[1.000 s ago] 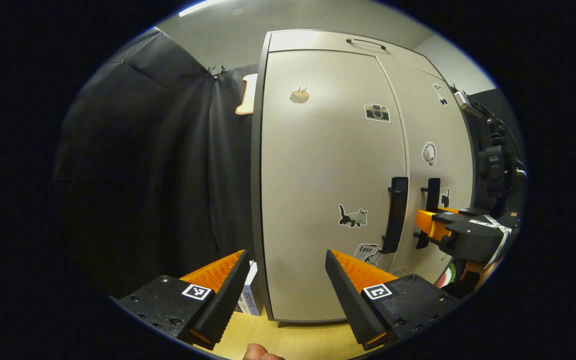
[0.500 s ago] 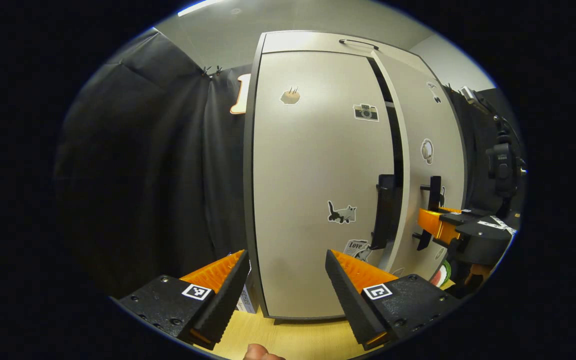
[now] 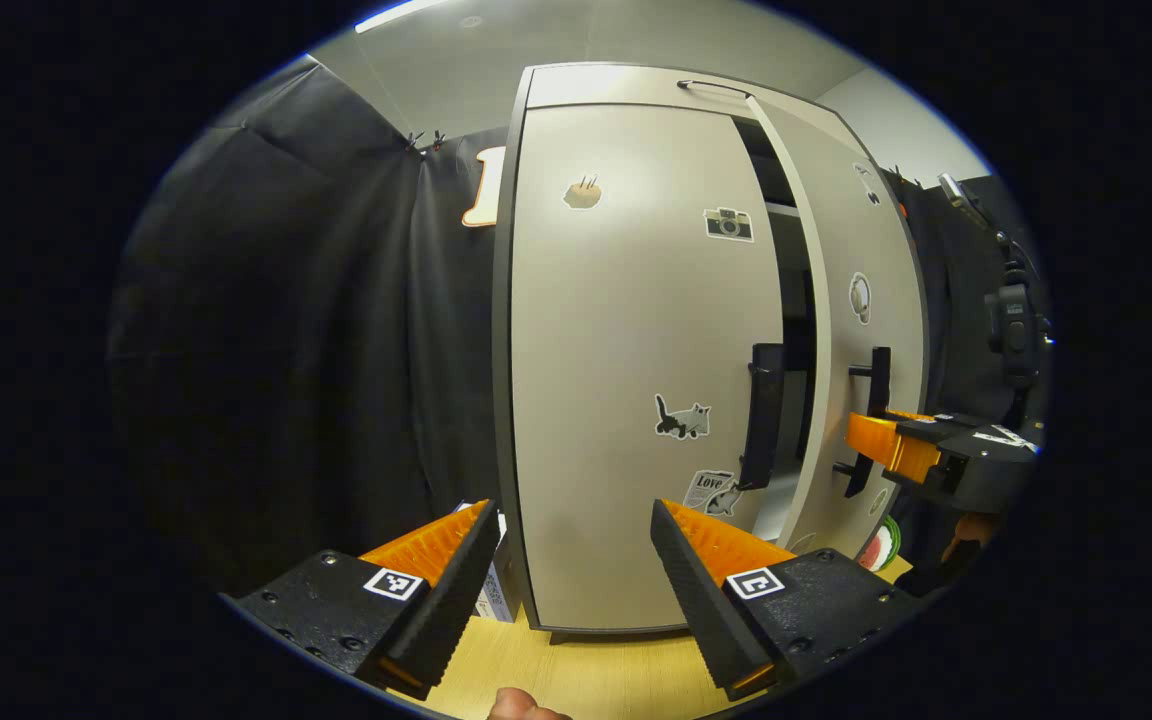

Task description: Open the right door of the double-door shoe cabinet with the right hand, and open the left door with the left hand.

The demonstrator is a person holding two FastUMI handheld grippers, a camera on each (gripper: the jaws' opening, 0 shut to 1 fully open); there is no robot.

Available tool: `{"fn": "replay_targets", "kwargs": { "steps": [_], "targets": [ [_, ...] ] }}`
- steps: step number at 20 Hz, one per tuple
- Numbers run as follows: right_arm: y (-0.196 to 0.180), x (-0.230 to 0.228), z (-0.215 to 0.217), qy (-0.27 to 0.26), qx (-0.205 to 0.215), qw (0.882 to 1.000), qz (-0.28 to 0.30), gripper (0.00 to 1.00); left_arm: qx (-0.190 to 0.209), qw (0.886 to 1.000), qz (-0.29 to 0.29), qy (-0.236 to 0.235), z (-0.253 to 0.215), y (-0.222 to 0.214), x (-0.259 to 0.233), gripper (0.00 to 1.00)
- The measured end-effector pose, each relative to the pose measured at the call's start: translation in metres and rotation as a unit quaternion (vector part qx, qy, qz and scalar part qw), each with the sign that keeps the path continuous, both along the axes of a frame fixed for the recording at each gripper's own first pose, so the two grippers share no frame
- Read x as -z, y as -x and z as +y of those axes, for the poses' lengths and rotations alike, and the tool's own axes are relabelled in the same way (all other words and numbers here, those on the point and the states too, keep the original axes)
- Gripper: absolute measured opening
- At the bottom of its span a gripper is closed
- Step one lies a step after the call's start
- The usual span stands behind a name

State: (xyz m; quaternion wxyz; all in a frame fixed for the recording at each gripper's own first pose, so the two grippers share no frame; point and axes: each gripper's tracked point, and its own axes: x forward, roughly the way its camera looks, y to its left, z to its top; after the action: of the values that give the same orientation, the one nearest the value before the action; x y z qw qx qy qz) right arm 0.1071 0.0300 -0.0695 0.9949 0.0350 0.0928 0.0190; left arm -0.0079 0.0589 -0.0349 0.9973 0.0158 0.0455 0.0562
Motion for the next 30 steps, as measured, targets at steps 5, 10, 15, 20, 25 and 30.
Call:
{"fn": "replay_targets", "kwargs": {
  "steps": [5,10,15,20,25,30],
  "targets": [
    [0.008,-0.003,-0.008,-0.006,0.004,1.000,-0.003,0.13,0.011,1.000,0.006,0.000,-0.007,0.001,0.003,0.95],
    [0.016,-0.005,-0.017,-0.008,0.017,1.000,-0.010,0.13,0.025,1.000,0.006,-0.001,-0.015,0.000,0.004,0.95],
    [0.024,-0.007,-0.024,-0.008,0.030,0.999,-0.011,0.13,0.037,0.999,0.007,0.003,-0.023,0.000,0.005,0.95],
    [0.030,-0.007,-0.030,-0.008,0.039,0.999,-0.010,0.12,0.045,0.999,0.013,0.004,-0.028,0.001,0.008,0.95],
    [0.038,-0.009,-0.040,-0.007,0.051,0.999,-0.014,0.12,0.057,0.998,0.019,0.006,-0.039,0.004,0.015,0.95],
    [0.044,-0.010,-0.050,-0.005,0.069,0.997,-0.019,0.12,0.074,0.997,0.022,0.006,-0.054,0.005,0.017,0.95]
  ]
}}
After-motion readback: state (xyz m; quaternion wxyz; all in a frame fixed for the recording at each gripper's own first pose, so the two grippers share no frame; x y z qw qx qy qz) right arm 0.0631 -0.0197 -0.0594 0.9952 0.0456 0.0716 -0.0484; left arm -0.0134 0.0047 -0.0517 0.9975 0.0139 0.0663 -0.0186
